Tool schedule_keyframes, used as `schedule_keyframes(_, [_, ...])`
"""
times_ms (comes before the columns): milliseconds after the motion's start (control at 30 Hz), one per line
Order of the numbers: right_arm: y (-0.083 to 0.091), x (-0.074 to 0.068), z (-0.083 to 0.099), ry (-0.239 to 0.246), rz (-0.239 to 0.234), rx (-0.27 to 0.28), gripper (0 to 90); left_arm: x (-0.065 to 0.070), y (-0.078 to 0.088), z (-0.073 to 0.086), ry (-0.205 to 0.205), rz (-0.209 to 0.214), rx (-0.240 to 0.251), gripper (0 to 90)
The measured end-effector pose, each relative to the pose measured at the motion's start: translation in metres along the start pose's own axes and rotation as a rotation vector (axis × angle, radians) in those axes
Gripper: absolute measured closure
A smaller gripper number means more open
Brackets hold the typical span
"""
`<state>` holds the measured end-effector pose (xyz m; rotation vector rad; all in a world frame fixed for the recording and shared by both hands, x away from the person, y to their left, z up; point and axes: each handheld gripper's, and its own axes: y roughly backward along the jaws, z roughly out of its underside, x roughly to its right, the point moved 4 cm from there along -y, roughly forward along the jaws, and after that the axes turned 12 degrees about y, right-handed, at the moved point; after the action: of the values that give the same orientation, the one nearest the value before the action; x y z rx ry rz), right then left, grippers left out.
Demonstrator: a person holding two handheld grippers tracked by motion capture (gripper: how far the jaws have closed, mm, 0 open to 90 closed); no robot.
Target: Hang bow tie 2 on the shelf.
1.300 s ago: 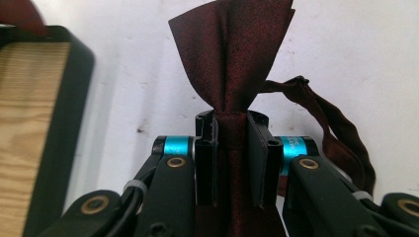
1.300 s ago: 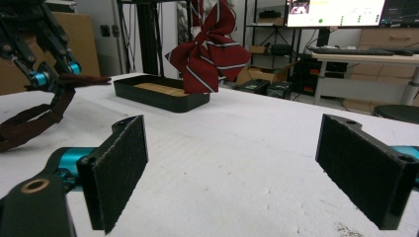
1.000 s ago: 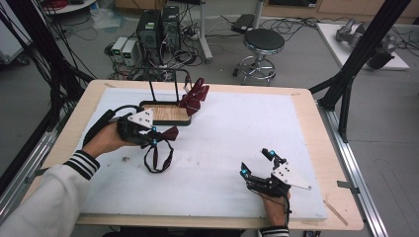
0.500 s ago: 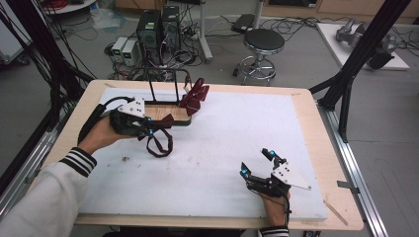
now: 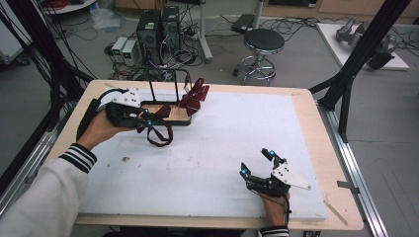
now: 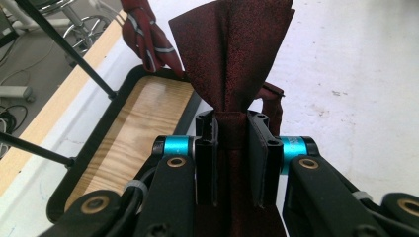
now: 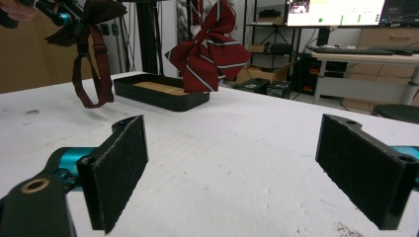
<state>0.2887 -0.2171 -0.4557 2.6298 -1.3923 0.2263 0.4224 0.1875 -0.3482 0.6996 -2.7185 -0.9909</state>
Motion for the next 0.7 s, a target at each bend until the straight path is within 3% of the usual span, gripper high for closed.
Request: schedule_keyframes(700, [0.000, 0.000, 0.000, -0.001, 0.002, -0.004, 11.8, -0.014, 0.014, -0.007, 0.061, -0.073, 0.119, 75.6])
